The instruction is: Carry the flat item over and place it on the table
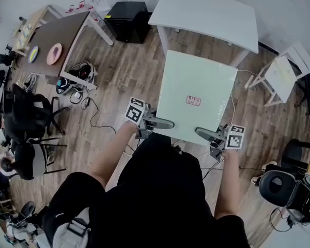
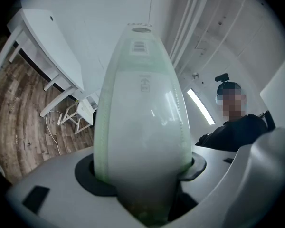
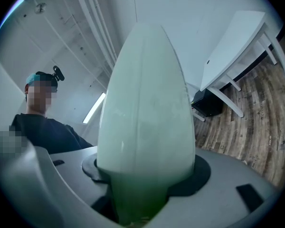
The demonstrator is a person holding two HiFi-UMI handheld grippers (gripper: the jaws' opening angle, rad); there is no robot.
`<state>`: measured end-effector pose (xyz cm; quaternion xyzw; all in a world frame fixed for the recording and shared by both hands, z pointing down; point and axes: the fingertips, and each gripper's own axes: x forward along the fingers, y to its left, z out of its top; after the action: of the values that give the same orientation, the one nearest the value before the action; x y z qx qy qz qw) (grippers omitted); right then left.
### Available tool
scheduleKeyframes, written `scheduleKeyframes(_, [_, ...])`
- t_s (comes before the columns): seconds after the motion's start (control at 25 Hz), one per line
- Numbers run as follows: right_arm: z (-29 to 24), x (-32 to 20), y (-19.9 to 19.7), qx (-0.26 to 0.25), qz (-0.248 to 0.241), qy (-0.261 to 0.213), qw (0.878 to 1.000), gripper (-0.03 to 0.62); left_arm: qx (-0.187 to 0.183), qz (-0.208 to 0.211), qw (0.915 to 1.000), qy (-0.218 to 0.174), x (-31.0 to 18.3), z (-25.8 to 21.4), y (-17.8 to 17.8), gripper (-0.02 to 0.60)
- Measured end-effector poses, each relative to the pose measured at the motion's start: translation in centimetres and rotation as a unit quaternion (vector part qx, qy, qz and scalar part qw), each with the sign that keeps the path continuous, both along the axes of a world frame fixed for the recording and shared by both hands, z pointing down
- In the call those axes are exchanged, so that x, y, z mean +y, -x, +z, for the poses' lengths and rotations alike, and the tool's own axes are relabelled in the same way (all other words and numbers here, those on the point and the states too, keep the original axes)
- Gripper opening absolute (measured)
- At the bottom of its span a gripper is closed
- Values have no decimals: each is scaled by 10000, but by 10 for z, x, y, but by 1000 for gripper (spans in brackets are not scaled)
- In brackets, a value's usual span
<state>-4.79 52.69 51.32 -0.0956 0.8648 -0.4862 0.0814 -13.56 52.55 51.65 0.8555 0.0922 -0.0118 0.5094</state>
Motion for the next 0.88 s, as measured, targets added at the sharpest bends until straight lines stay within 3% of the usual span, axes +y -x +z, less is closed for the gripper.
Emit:
scheduleKeyframes(0.28, [3, -13, -4, 99, 264, 88, 9996, 299, 86, 111, 9999, 57, -15, 4, -3, 321])
scheduleKeyframes(0.48, [9, -55, -18, 134, 323, 107, 9993, 299, 91, 170, 9998, 35, -58, 10, -17, 321])
scheduleKeyframes(0.88, [4, -144, -3, 206, 225, 257, 9992, 299, 150, 42, 9997, 161, -143, 7, -2, 321])
